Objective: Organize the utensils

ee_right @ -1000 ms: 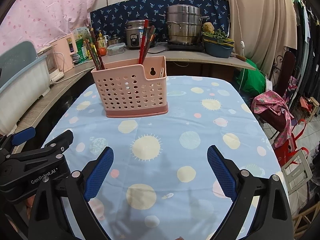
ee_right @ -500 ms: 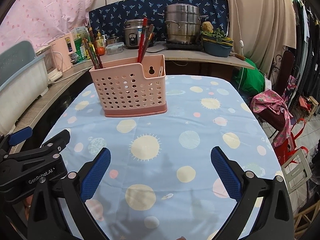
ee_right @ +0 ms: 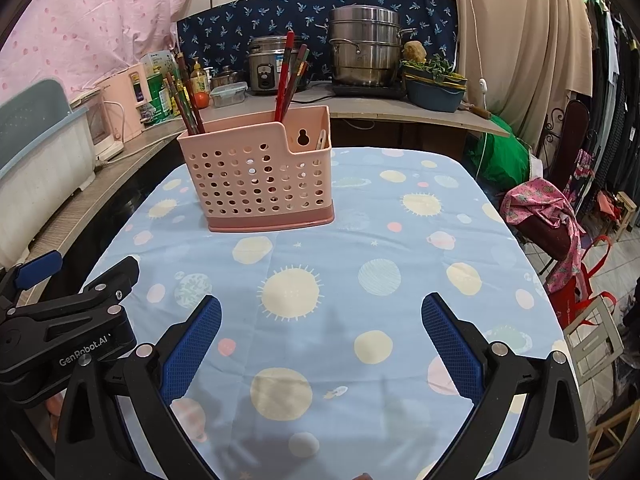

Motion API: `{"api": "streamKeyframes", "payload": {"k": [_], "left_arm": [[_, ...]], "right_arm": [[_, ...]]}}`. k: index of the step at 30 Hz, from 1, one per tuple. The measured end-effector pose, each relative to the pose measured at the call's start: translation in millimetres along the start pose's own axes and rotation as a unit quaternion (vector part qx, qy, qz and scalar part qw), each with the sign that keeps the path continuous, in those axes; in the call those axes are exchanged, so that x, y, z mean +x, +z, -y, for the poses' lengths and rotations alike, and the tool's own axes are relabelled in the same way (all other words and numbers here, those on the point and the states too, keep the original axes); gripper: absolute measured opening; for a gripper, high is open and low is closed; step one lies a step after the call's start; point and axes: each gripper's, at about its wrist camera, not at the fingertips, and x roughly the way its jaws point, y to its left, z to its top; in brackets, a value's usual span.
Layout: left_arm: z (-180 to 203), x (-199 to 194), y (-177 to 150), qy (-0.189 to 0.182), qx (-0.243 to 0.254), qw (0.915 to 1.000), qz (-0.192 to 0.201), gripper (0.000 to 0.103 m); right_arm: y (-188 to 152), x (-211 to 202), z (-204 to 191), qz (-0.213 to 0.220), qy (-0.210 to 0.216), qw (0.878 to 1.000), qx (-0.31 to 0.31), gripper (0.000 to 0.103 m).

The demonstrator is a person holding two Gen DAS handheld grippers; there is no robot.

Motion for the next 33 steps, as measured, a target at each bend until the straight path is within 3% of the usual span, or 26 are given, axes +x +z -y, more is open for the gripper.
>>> {"api": "streamKeyframes", "payload": {"k": [33], "left_arm": [[2, 5, 9, 0.003, -0.005, 1.0000, 0.000, 0.094]], "right_arm": [[10, 2, 1, 0.005, -0.001, 1.000, 0.001, 0.097]]}}
